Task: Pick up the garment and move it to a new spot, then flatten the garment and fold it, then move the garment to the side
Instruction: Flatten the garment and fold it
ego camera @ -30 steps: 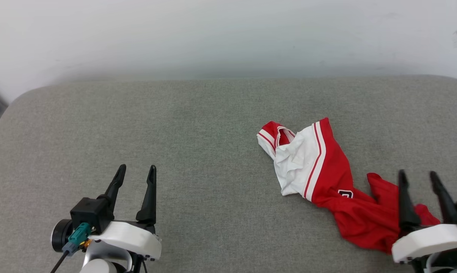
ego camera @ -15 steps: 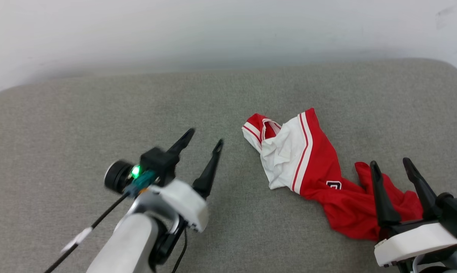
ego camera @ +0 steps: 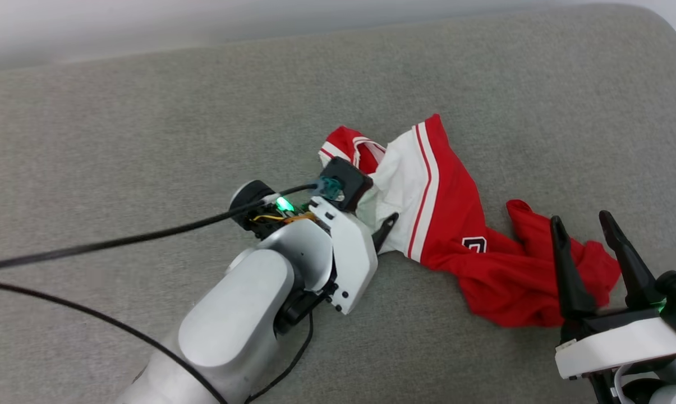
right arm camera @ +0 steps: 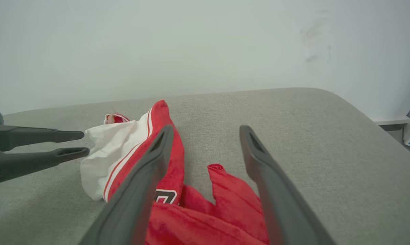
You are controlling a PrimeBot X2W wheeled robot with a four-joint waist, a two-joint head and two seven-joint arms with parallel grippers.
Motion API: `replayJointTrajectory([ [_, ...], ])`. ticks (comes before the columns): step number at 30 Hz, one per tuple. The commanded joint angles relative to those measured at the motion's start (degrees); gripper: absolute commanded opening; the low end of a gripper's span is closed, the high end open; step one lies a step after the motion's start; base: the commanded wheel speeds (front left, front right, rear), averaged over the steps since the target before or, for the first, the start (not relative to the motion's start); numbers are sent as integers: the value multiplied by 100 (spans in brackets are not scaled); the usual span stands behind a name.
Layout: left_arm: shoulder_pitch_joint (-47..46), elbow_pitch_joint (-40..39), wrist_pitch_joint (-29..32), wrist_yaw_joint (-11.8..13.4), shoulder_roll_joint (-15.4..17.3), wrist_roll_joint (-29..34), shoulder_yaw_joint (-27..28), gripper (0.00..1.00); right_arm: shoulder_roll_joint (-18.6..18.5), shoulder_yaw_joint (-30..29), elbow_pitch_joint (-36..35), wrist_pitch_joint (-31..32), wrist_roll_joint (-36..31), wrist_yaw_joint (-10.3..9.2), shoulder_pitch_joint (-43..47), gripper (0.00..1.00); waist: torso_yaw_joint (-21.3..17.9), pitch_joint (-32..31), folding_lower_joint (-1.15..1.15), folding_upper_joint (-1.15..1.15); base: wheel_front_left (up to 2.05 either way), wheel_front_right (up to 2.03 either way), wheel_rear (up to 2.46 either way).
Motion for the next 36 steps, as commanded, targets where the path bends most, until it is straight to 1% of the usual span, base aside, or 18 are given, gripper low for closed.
replayJointTrajectory([
  [1, -162, 112, 254, -21, 35, -143, -180, 100, 2, -10, 60, -62, 89, -2, -83, 100, -163, 173, 0, 0, 0, 0, 0],
  [6, -360, 313, 583, -31, 153, -314, -487, 100, 3, 4, 180, -170, 223, -2, -116, 100, -263, 264, 0, 0, 0, 0, 0],
  [8, -441, 401, 619, -34, 195, -397, -593, 100, 3, 16, 251, -226, 280, -2, -144, 100, -308, 292, 0, 0, 0, 0, 0],
  [9, -479, 434, 599, -34, 214, -430, -632, 48, 3, 19, 284, -256, 317, -2, -150, 100, -323, 296, 0, 0, 0, 0, 0],
  [10, -505, 462, 609, -35, 232, -482, -692, 9, 3, 16, 315, -277, 343, -2, -153, 100, -334, 300, 0, 0, 0, 0, 0],
  [11, -531, 484, 590, -35, 253, -525, -726, 0, 3, 13, 345, -308, 364, -2, -152, 100, -337, 301, 0, 0, 0, 0, 0],
  [15, -640, 426, 466, -35, 353, -635, -870, 0, 3, -41, 463, -376, 434, -2, -139, 100, -293, 253, 0, 0, 0, 0, 0],
  [18, -673, 296, 252, -35, 466, -567, -860, 0, 3, -104, 505, -401, 460, -2, -143, 100, -197, 158, 0, 0, 0, 0, 0],
  [21, -579, -6, 26, 57, 636, -479, -786, 0, 3, -204, 537, -385, 454, -2, -105, 100, -50, 37, 0, 0, 0, 0, 0],
  [23, -431, -300, -132, 241, 844, -381, -689, 0, 2, -262, 565, -364, 452, -2, -77, 100, 56, -61, 0, 0, 0, 0, 0],
  [28, 271, -1119, -278, 759, 1382, -410, -412, 0, 3, -358, 642, -287, 455, -2, 14, 100, 337, -359, 0, 0, 0, 0, 0],
  [33, 1190, -1818, -270, 1310, 1946, -613, -75, 0, 3, -443, 620, -181, 421, -1, 95, 100, 597, -542, 0, 0, 0, 0, 0],
  [36, 1841, -2077, -203, 1652, 2257, -826, 129, 0, 2, -474, 581, -99, 414, -2, 154, 100, 705, -619, 0, 0, 0, 0, 0],
])
